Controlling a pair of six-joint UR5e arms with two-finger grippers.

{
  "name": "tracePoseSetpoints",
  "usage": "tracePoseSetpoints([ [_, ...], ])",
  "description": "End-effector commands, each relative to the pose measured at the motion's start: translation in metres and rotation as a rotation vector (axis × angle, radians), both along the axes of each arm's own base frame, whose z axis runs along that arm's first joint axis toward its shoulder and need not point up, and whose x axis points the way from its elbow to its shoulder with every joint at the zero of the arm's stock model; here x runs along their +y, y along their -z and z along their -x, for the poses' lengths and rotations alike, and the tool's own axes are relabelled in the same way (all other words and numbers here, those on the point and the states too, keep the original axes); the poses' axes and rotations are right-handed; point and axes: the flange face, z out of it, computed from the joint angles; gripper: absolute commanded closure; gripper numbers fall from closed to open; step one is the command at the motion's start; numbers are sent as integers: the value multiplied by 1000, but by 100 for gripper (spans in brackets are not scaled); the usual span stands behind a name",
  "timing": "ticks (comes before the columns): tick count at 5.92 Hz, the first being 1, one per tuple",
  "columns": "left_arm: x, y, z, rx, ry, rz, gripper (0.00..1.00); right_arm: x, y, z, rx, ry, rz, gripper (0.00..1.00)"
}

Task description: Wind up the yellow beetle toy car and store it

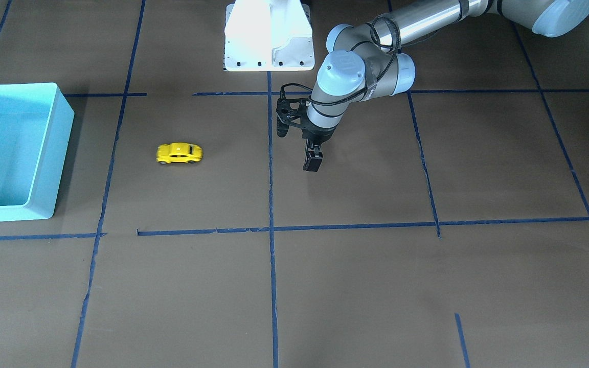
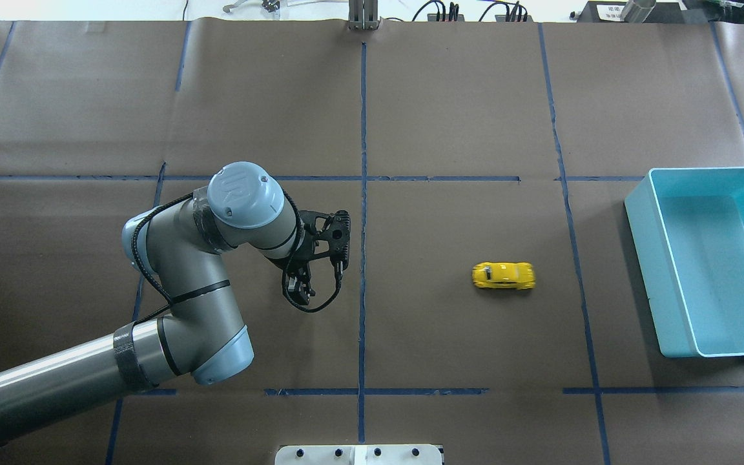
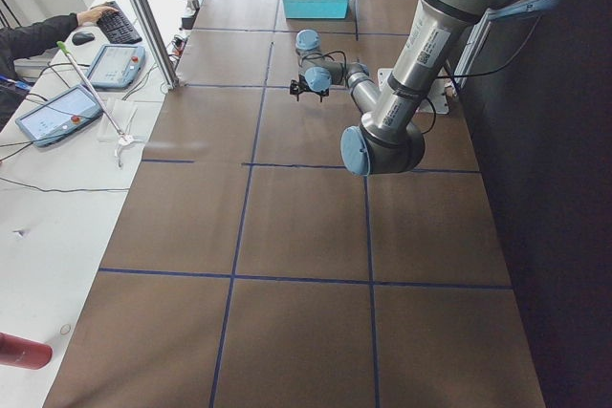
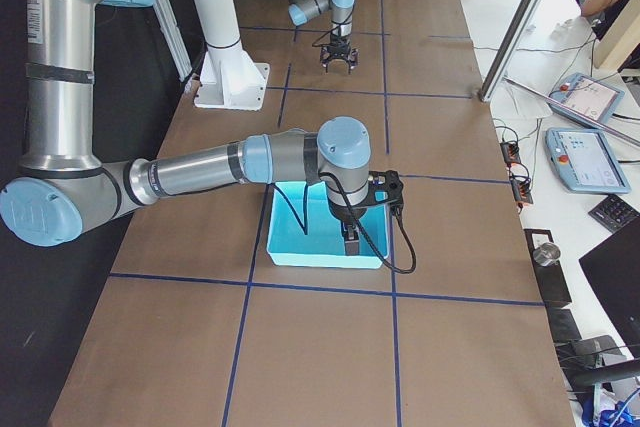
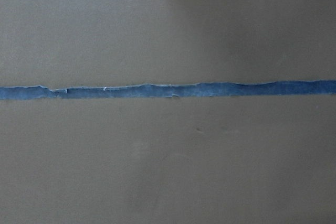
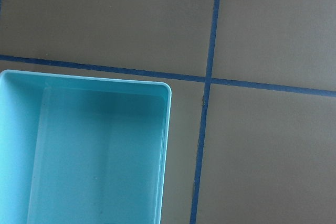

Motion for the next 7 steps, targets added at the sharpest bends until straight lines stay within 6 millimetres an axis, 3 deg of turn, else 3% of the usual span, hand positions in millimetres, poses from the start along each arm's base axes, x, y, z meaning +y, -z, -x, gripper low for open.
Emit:
tracePoseSetpoints([
  [1, -4, -1, 3, -1, 3, 3, 0, 1, -6, 0, -1, 1, 13, 0],
  [5, -15, -10, 15, -16, 23, 14, 0, 1, -7, 0, -1, 1, 15, 0],
  [6, -29, -11, 25, -21, 48, 17, 0, 1, -6, 0, -1, 1, 13, 0],
  [7, -34, -29, 35, -37, 48, 40, 0, 1, -6, 0, -1, 1, 13, 0],
])
